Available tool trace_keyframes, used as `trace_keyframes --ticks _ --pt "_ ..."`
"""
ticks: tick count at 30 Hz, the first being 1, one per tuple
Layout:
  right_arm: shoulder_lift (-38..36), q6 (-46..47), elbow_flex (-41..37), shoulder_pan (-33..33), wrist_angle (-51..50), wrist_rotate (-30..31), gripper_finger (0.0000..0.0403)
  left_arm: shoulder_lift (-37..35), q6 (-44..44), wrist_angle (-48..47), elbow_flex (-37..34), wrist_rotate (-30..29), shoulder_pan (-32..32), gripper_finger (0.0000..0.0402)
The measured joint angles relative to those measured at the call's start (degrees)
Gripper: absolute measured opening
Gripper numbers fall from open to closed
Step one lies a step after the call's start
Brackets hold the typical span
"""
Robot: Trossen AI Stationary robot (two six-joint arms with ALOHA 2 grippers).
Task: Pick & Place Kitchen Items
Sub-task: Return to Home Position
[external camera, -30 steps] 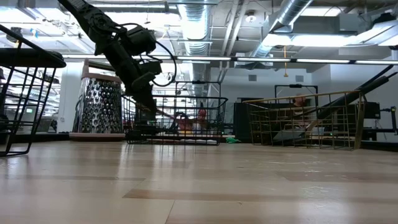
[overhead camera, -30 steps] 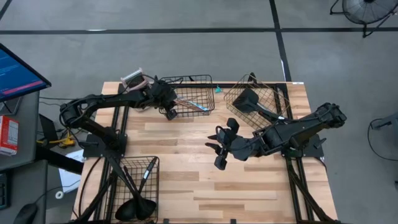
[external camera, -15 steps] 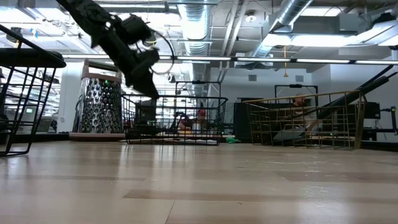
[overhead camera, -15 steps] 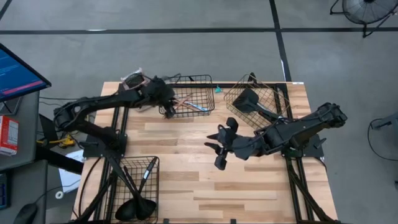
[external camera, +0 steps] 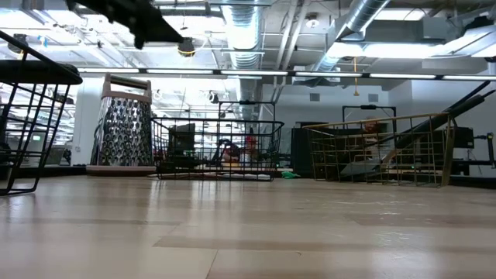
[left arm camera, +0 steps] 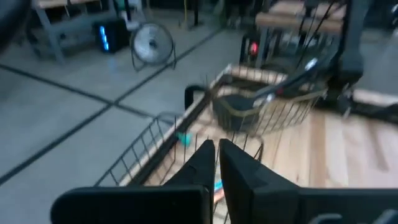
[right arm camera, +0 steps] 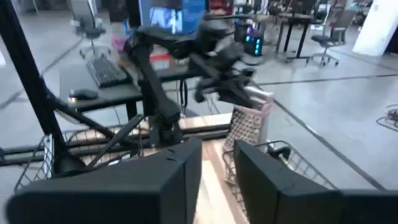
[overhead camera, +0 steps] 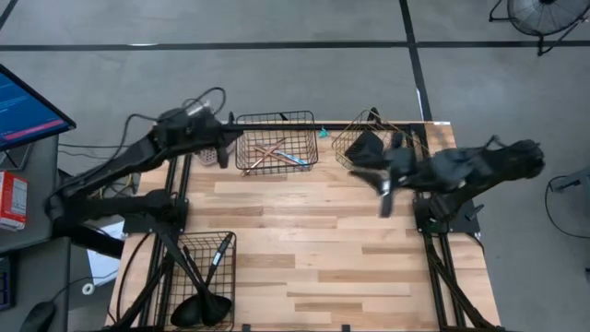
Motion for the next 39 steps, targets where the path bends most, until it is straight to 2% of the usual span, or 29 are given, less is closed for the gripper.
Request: trace_keyframes --ticks 3,6,15,21,27,33,39 --pt "-6.85 -1.25 -4.05 -0.37 0.22 0.05 0.0056 -3.86 -0.43 -0.08 -0.02 0.68 0.0 0.0003" --pt "-14.48 -1.31 -11.64 -0.37 2.46 0.47 0.0011 -6.79 -1.4 0.0 0.0 1.64 0.0 0.0001" --pt "-38.45 2.32 -41.79 -0.35 23.93 2.08 0.0004 -10.64 -1.59 -0.02 -0.46 3.2 0.69 0.0" --pt "-51.29 3.76 -57.42 -0.31 35.22 1.98 0.0001 -13.65 -5.13 0.35 -6.36 8.77 1.36 0.0" --pt "-58.45 5.24 -68.72 -0.2 43.05 1.31 0.0001 -20.19 -8.49 3.11 -14.55 9.23 1.31 0.0" --pt "-62.39 5.41 -76.46 -0.19 47.22 1.17 0.0001 -26.08 -11.12 4.28 -21.75 10.89 1.31 0.0" --pt "-63.88 6.93 -80.25 -0.18 45.07 0.07 0.0 -29.04 -13.48 5.42 -28.36 12.94 1.31 0.0"
